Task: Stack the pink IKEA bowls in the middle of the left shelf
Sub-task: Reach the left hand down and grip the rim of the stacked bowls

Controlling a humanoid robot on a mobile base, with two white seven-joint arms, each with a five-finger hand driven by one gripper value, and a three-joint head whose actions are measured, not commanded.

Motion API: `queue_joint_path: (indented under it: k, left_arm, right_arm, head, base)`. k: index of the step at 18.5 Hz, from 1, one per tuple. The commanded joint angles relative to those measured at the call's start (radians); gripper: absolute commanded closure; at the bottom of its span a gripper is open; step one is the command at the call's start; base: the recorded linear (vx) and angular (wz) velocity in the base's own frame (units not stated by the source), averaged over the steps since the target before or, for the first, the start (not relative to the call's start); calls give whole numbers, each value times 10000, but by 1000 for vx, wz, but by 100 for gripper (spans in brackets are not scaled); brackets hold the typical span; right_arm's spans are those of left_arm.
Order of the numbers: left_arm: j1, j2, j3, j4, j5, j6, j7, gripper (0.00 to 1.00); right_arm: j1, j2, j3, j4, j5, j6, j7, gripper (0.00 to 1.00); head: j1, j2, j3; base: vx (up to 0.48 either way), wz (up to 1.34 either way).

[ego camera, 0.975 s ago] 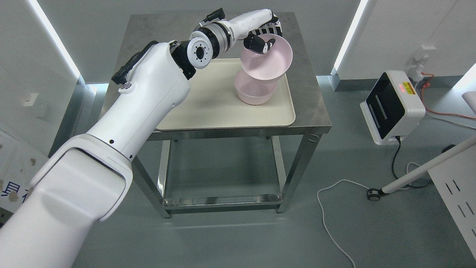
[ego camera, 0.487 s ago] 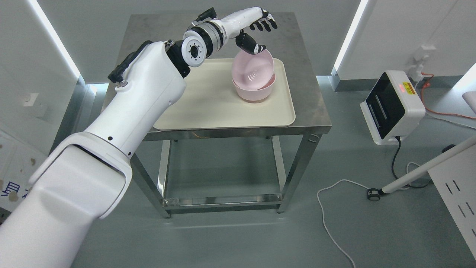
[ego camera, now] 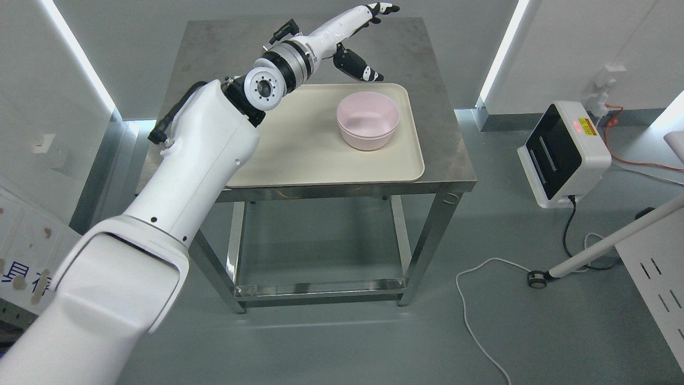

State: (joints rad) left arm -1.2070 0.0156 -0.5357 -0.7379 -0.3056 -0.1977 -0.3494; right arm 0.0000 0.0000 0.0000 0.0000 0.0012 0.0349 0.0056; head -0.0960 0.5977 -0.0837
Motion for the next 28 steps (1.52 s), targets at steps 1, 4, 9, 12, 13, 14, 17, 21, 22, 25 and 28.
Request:
queue_joint_path:
  k: [1, 4, 9, 12, 13, 14, 17, 21, 22, 25, 28]
  left_arm:
    - [2602, 1650, 1936, -5286, 3, -918, -1609, 10]
    - [2713, 2756, 1952, -5705, 3, -1855, -2547, 10]
    - [2728, 2760, 1539, -5721, -1203, -2057, -2780, 10]
    - [2744, 1537, 1063, -5538, -2754, -1920, -2795, 10]
    - [2744, 1061, 1031, -5446, -3214, -1858, -2795, 10]
    - [2728, 494, 1031, -5293, -3856, -1827, -2795, 10]
    - [2606, 19, 970, -4405, -5377, -1781, -2780, 11]
    - [1764, 19, 448, -3422, -5489, -588, -2642, 13]
    - [1640, 19, 479, -3283, -5489, -448, -2642, 13]
    - [1593, 19, 495, -3113, -5504, -416, -2641, 14]
    - [1700, 19, 387, -3083, -5504, -385, -2749, 17]
  right_arm:
    - [291, -175, -107, -337, -12, 3, 5, 0]
    - [291, -175, -108, -337, -12, -12, 5, 0]
    - [291, -175, -123, -337, -12, 4, 5, 0]
    - [291, -175, -107, -337, -12, 4, 5, 0]
    - [291, -175, -107, -337, -12, 4, 5, 0]
    - [291, -175, -123, -337, -12, 4, 5, 0]
    - [291, -175, -107, -337, -12, 4, 5, 0]
    - [291, -175, -123, -337, -12, -12, 5, 0]
    - [291, -175, -123, -337, -27, 3, 5, 0]
    - [291, -175, -123, -337, -12, -12, 5, 0]
    - [291, -175, -107, -337, -12, 4, 5, 0]
  head:
    - [0, 0, 0]
    - [0, 0, 0]
    - [0, 0, 0]
    - [0, 0, 0]
    - [0, 0, 0]
    - [0, 0, 0]
    - [0, 0, 0]
    - [0, 0, 0]
    - [0, 0, 0]
    - [0, 0, 0]
    - [0, 0, 0]
  base:
    - [0, 0]
    - [0, 0]
    - [0, 0]
    - [0, 0]
    - [0, 0]
    - [0, 0]
    - [0, 0]
    - [0, 0]
    - [0, 0]
    - [0, 0]
    - [0, 0]
